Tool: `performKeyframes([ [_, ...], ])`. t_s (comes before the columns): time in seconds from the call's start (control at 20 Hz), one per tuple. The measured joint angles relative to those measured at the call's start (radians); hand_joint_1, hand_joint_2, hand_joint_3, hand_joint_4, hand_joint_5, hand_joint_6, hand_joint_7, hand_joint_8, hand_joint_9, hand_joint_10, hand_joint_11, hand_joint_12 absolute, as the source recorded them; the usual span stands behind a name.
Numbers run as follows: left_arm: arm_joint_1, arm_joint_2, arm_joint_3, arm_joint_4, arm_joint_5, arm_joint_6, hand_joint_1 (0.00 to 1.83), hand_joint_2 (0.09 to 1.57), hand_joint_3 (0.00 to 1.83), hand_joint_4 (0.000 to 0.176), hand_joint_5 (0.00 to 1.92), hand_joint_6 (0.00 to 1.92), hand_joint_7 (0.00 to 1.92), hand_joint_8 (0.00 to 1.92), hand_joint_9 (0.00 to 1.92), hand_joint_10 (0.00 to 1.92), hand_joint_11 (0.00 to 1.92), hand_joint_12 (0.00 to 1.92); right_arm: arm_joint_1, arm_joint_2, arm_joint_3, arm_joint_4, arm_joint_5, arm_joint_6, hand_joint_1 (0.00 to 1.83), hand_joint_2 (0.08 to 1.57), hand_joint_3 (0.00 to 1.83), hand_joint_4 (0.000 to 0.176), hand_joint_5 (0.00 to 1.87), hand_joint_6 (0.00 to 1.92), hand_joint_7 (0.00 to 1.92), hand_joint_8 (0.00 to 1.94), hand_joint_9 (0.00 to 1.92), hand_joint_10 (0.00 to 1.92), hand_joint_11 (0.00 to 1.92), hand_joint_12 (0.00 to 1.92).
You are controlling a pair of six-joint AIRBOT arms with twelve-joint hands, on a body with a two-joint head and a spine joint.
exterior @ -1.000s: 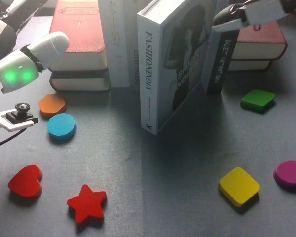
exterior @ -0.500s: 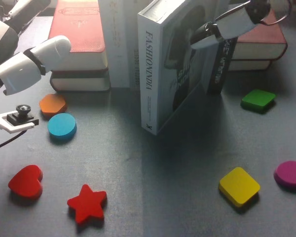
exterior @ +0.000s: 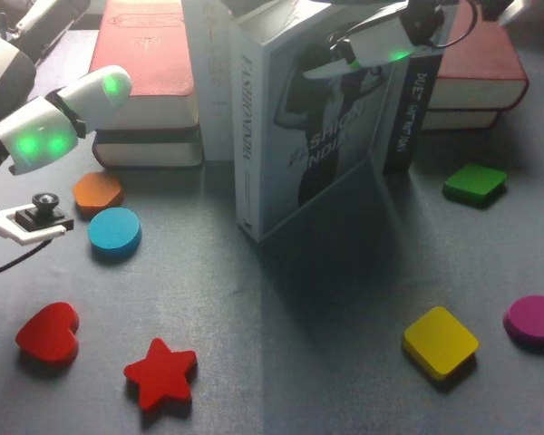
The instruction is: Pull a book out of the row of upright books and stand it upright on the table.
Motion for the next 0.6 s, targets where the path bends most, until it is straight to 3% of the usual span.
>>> performKeyframes([
  [0.05, 0.001, 0.000, 0.000, 0.005, 0.005, -0.001, 0.41, 1.36, 0.00, 0.109, 0.01, 0.00, 0.00, 0.00, 0.00, 0.00, 0.00, 0.00, 0.000, -0.002, 0.001, 0.008, 0.008, 0.000, 1.08, 1.23, 0.00, 0.000, 0.78, 1.31, 0.52, 1.36, 0.16, 1.65, 0.00, 1.92],
  [0.1, 0.001, 0.000, 0.000, 0.007, 0.005, -0.001, 0.41, 1.37, 0.00, 0.110, 0.02, 0.01, 0.00, 0.00, 0.00, 0.00, 0.00, 0.00, 0.000, -0.002, 0.003, 0.008, 0.017, 0.001, 1.14, 1.27, 0.01, 0.000, 0.80, 1.38, 0.53, 1.51, 0.14, 1.61, 0.00, 1.92],
  [0.2, 0.001, 0.000, 0.000, 0.006, 0.003, -0.001, 0.40, 1.37, 0.00, 0.108, 0.03, 0.01, 0.00, 0.00, 0.00, 0.00, 0.00, 0.00, 0.000, -0.001, 0.003, 0.007, 0.032, 0.008, 1.07, 1.26, 0.00, 0.000, 0.73, 1.39, 0.35, 0.96, 0.00, 1.16, 0.00, 1.92],
  [0.25, 0.001, 0.000, 0.000, 0.006, 0.003, -0.001, 0.38, 1.38, 0.01, 0.087, 0.02, 0.00, 0.00, 0.00, 0.00, 0.00, 0.00, 0.00, 0.000, 0.002, 0.003, 0.007, 0.045, 0.021, 1.08, 1.24, 0.00, 0.000, 0.75, 1.35, 0.40, 0.79, 0.00, 1.09, 0.00, 1.92],
  [0.3, 0.001, 0.000, 0.000, 0.006, 0.003, -0.001, 0.37, 1.38, 0.01, 0.085, 0.02, 0.00, 0.00, 0.00, 0.00, 0.00, 0.00, 0.00, 0.000, 0.002, 0.003, 0.007, 0.063, 0.032, 1.04, 1.25, 0.00, 0.000, 0.74, 1.38, 0.35, 0.78, 0.00, 0.92, 0.00, 1.92],
  [0.35, 0.001, 0.000, 0.000, 0.005, 0.003, -0.001, 0.38, 1.38, 0.01, 0.098, 0.03, 0.01, 0.00, 0.00, 0.00, 0.00, 0.00, 0.00, 0.000, 0.003, 0.003, 0.006, 0.082, 0.047, 1.02, 1.26, 0.00, 0.000, 0.73, 1.40, 0.26, 0.70, 0.00, 0.66, 0.00, 1.90],
  [0.4, 0.001, 0.000, 0.000, 0.005, 0.003, -0.001, 0.39, 1.38, 0.00, 0.127, 0.03, 0.01, 0.00, 0.00, 0.00, 0.00, 0.00, 0.00, 0.002, 0.003, 0.003, 0.006, 0.095, 0.049, 1.04, 1.28, 0.00, 0.000, 0.69, 1.44, 0.14, 0.55, 0.00, 0.25, 0.00, 1.92],
  [0.5, 0.001, 0.000, 0.003, 0.006, 0.003, -0.001, 0.42, 1.38, 0.00, 0.129, 0.04, 0.01, 0.00, 0.00, 0.00, 0.00, 0.04, 0.02, 0.009, 0.002, 0.003, 0.006, 0.121, 0.050, 1.03, 1.29, 0.00, 0.000, 0.68, 1.46, 0.19, 0.81, 0.00, 0.73, 0.00, 1.92],
  [0.55, 0.001, -0.001, 0.003, 0.003, 0.003, -0.001, 0.42, 1.38, 0.00, 0.140, 0.05, 0.01, 0.00, 0.00, 0.00, 0.00, 0.05, 0.03, 0.014, -0.001, 0.003, 0.008, 0.129, 0.051, 0.98, 1.30, 0.00, 0.000, 0.67, 1.48, 0.20, 1.03, 0.00, 1.03, 0.00, 1.92],
  [0.6, 0.000, -0.001, 0.003, 0.004, 0.003, -0.001, 0.44, 1.37, 0.01, 0.125, 0.06, 0.01, 0.00, 0.00, 0.00, 0.00, 0.01, 0.22, 0.015, -0.002, 0.003, 0.015, 0.130, 0.051, 1.01, 1.28, 0.00, 0.000, 0.69, 1.45, 0.24, 1.09, 0.00, 1.19, 0.00, 1.92],
])
